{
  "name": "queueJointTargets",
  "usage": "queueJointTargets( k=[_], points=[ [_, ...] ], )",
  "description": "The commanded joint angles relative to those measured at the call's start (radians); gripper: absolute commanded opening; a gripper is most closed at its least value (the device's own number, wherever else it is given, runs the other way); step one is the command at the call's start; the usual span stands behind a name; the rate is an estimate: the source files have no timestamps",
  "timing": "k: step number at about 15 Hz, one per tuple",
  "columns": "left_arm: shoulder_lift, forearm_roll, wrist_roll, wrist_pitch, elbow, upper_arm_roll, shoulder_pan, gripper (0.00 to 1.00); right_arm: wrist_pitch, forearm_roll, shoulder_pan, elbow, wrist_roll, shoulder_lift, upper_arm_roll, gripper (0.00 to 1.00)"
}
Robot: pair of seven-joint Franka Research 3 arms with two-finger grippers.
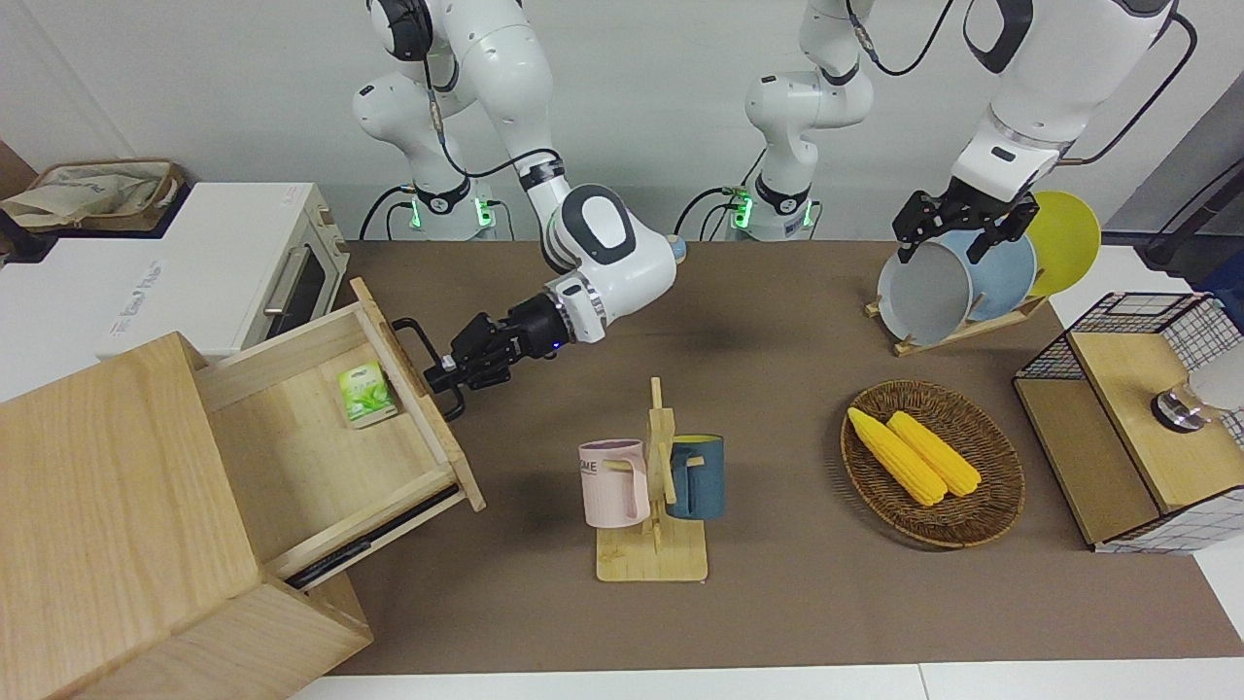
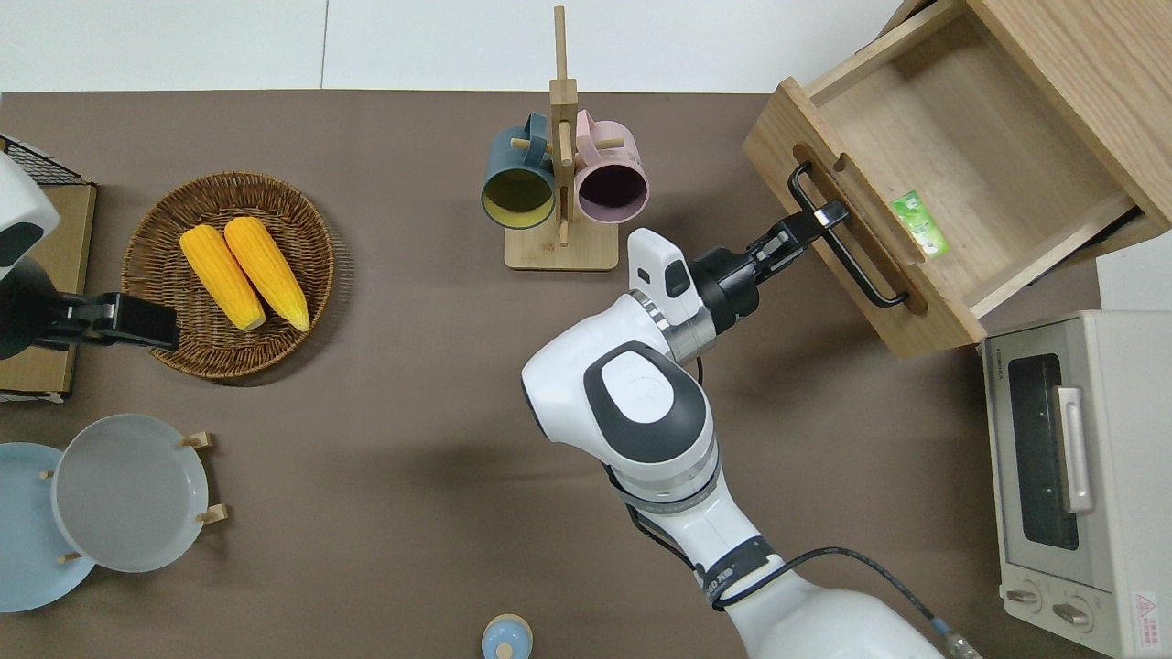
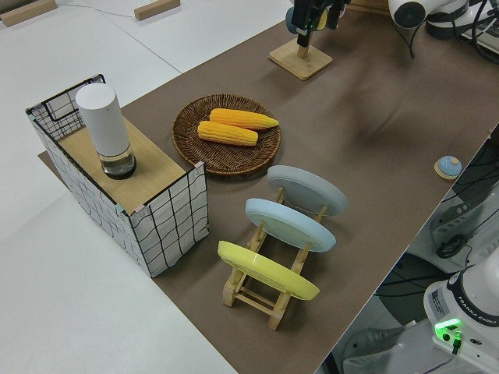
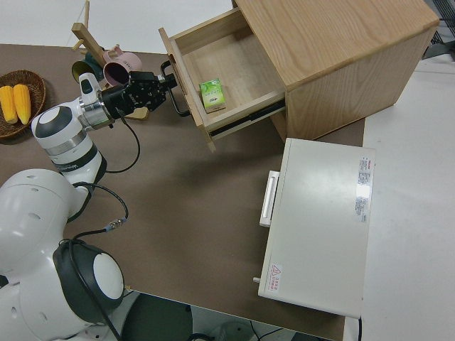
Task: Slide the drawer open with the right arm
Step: 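Pull the handle toward the robot with the right gripper, sliding the drawer out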
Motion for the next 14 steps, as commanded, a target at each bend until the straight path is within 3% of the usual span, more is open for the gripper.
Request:
queueJointTargets(
  k=[1, 10, 11, 13, 14],
  points=[
    [0.011, 0.017, 0.01, -0.02, 0.026, -0.007, 0.005, 0.99, -0.044, 0.045, 0.054, 0.016, -0.056, -0.005, -0.002, 0.0],
    [0.011, 0.017, 0.01, -0.02, 0.024, -0.007, 0.005, 0.99, -0.101, 0.066, 0.103, 0.029, -0.062, 0.012, -0.002, 0.027],
    [0.011, 0.017, 0.01, -0.02, 0.026, -0.007, 0.005, 0.99, -0.101, 0.065, 0.103, 0.03, -0.06, 0.017, -0.002, 0.271],
    [0.011, 0.017, 0.01, -0.02, 0.026, -0.007, 0.005, 0.99, -0.101, 0.063, 0.103, 0.03, -0.051, 0.021, -0.002, 0.982],
    [0.011, 0.017, 0.01, -0.02, 0.026, -0.007, 0.005, 0.99, -0.101, 0.06, 0.103, 0.03, -0.05, 0.021, -0.002, 0.985]
  ],
)
